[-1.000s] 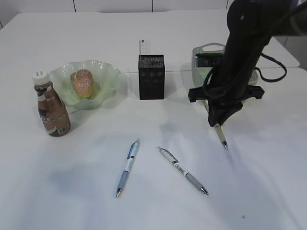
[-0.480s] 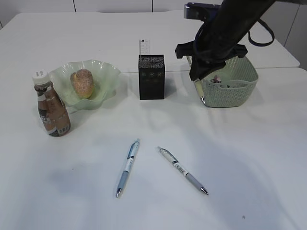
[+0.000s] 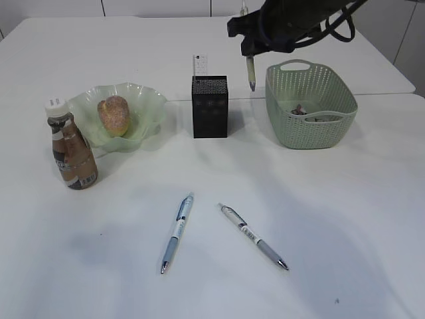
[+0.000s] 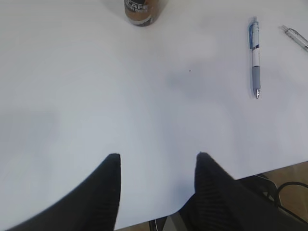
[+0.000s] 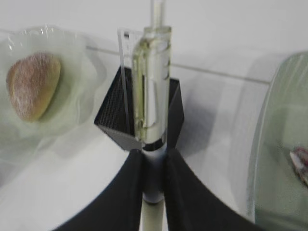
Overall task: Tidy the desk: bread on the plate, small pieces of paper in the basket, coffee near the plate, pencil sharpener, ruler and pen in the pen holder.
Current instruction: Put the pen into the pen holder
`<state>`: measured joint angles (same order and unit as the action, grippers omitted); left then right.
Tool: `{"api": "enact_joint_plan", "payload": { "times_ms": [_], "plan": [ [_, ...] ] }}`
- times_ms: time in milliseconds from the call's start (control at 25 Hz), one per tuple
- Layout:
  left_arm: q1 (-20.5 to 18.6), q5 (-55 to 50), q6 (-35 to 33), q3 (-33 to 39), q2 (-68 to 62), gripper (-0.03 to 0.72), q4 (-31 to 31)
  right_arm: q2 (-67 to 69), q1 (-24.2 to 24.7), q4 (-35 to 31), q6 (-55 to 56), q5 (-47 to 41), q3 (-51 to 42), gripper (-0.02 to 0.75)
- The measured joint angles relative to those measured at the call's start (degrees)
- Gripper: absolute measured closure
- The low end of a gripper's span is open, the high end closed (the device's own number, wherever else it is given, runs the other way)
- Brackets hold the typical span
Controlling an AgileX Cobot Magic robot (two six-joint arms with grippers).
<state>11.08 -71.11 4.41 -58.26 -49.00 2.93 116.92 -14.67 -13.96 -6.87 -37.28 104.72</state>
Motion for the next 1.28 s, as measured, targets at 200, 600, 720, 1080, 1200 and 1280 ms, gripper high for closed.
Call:
{"api": "enact_joint_plan", "payload": {
  "times_ms": [200,600,720,1080,1200,1280],
  "plan": [
    [0.0,2.0,0.0,0.0,0.0,0.336,0.0,0.0,0.0,-0.6,-1.1,10.5,0.0,0.622],
    [0.0,9.1,0.0,0.0,0.0,0.336,0.0,5.8,0.0,-0.7,-2.2,23.3,0.1,0.622],
    [0.0,11.6,0.0,0.0,0.0,0.336,-0.6,7.0,-0.1,-0.7,-2.6,26.1,0.1,0.622],
    [0.0,14.5,0.0,0.0,0.0,0.336,-3.5,8.8,-1.6,-0.7,-2.9,32.9,0.1,0.622],
    [0.0,14.6,0.0,0.0,0.0,0.336,-4.4,10.0,-4.7,1.9,-2.9,35.7,0.1,0.622],
    [0.0,14.6,0.0,0.0,0.0,0.336,-4.6,10.3,-5.2,2.4,-3.0,36.5,0.1,0.622]
  ]
}}
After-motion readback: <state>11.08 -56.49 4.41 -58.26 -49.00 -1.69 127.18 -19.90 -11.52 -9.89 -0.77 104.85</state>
